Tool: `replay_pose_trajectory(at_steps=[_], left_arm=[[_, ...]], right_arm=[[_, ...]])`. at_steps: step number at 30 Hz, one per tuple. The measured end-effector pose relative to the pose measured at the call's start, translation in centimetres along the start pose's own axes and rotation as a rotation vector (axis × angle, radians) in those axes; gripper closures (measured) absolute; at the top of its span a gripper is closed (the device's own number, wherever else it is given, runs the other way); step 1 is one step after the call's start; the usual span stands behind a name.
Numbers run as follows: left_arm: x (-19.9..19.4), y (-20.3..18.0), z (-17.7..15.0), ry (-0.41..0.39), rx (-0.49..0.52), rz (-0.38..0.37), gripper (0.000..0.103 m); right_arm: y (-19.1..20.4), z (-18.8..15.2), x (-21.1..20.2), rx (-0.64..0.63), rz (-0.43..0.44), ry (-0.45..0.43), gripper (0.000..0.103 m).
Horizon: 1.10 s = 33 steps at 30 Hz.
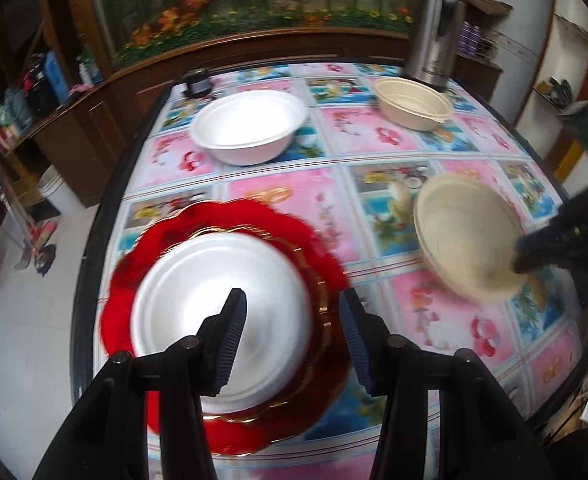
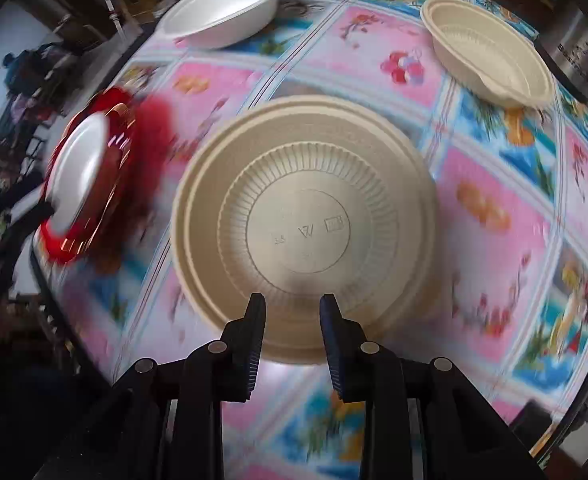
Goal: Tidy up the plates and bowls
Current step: 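Grasp the rim of a beige paper bowl with the right tool, then hand the beige paper bowl from the right tool into the left tool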
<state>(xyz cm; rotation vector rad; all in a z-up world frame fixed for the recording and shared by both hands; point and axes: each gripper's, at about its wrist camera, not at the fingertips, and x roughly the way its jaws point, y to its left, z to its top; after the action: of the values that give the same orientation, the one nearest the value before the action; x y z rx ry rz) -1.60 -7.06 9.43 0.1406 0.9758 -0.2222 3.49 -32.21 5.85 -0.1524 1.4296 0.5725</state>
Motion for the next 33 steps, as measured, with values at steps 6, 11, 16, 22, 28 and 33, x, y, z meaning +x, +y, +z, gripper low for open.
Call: replay_pose_trajectory(at_steps=[6,11,16,22,28,33], left_arm=[[0.8,-3.3,1.4,0.026,0.018,-0.121,0.056],[2.6,-5.5,2.7,0.105,-0.031,-0.276,0.056],[4.7,-6.9,2.8,0.175,-0.048,-0.295,0.056],[5.7,-8.3,2.4,0.199,-0.033,-0.321,0.057],[7.2,-9.4,1.6,0.232,0.006,-0.324,0.084],[6.5,-9.8,1.4,0.211,0.041,-0.302,0.085]], right_arm=[[-3.5,-7.3,-7.5,0.211,0.013,-0.295,0.073],[-5.8,-9.3,-5.7,0.415,0.051,-0.352,0.073],[-5.3,-10.2,-4.3,0.459,0.070,-0.356,0.073],[-5.9,-9.8,-2.4,0.486,0.110,-0.348,0.073],[-5.9,-9.2,-1.0,0.496,0.130,-0.320,0.077],[-5.3,-9.3,-0.9,0.492,0.122,-0.319,0.087]])
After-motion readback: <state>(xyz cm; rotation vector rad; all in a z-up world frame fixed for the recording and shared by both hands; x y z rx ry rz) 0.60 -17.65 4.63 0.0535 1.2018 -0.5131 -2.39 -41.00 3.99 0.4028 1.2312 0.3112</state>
